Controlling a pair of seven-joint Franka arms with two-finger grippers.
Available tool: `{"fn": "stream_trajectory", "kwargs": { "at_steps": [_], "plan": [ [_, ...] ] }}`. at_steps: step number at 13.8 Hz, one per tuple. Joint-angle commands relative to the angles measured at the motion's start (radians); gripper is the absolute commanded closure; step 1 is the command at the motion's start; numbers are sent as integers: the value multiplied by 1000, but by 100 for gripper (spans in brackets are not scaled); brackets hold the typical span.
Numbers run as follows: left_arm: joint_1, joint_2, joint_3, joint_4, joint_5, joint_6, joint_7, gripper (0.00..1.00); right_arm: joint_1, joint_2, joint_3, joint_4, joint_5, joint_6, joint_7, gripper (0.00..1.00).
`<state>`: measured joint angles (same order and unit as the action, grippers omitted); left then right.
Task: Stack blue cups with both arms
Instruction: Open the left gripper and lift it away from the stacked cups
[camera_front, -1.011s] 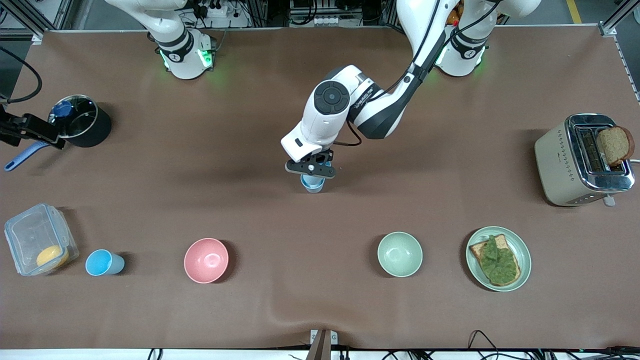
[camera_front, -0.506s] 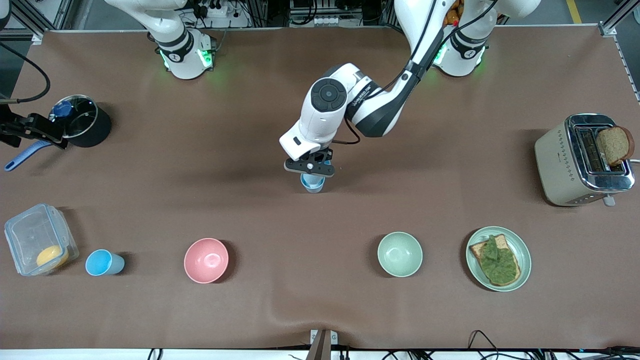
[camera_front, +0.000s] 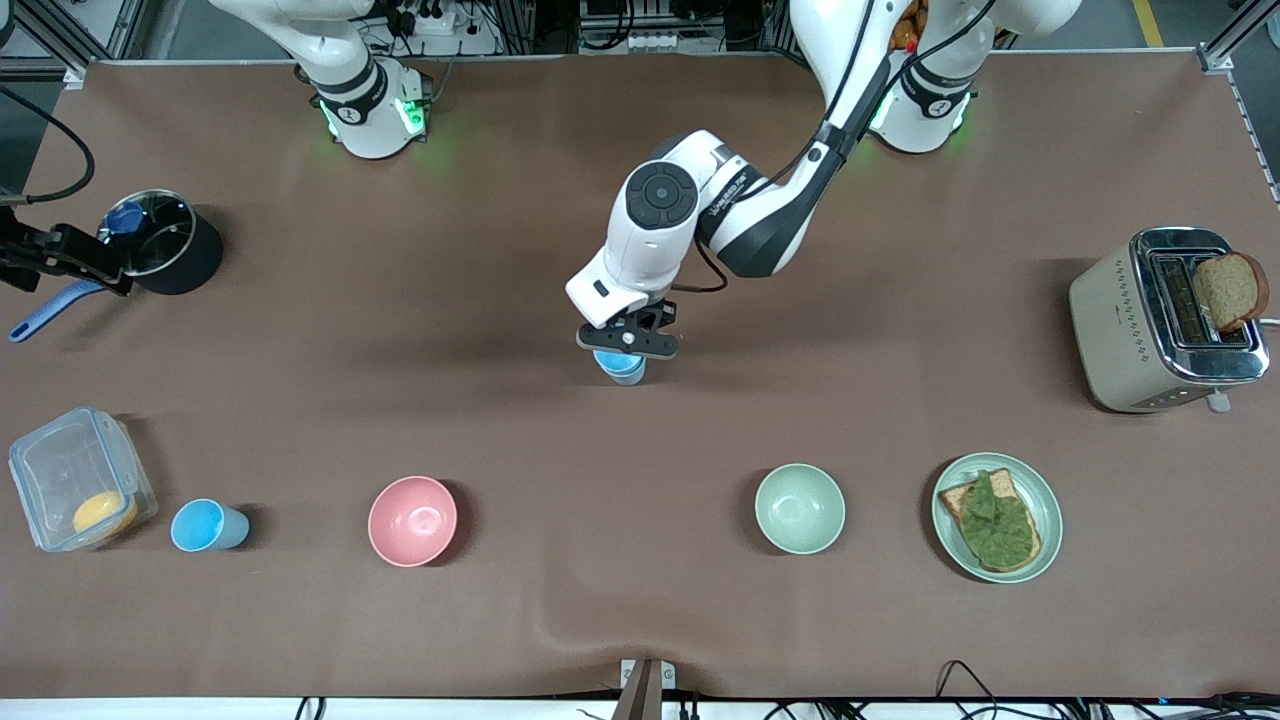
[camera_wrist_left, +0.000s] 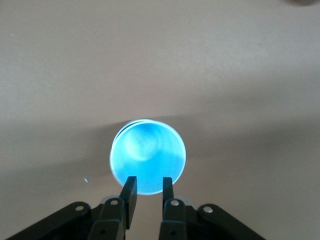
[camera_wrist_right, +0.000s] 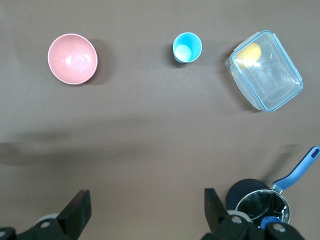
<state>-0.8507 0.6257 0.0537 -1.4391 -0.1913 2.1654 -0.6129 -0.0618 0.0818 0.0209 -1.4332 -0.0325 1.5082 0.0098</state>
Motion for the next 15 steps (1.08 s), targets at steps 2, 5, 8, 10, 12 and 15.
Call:
{"fn": "stream_trajectory", "kwargs": {
  "at_steps": [2,5,8,10,12,15],
  "plan": [
    [-17,-23,60,16,-16,-74,1,51,-12,-13,-3,7,57,-48,-7,0],
    [4,-96,80,5,-20,-137,38,18,-23,-11,-1,7,69,-40,-25,0],
    [79,-179,77,-9,-16,-255,45,0,-29,-11,-1,5,68,-42,-28,0],
    [157,-268,69,-71,-13,-303,58,0,-29,-11,-3,5,69,-40,-30,0],
    [252,-377,67,-176,-11,-326,119,0,-29,-10,-3,5,69,-39,-30,0],
    [428,-538,69,-267,-7,-424,230,0,-27,-10,-3,5,69,-40,-30,0]
  ]
}}
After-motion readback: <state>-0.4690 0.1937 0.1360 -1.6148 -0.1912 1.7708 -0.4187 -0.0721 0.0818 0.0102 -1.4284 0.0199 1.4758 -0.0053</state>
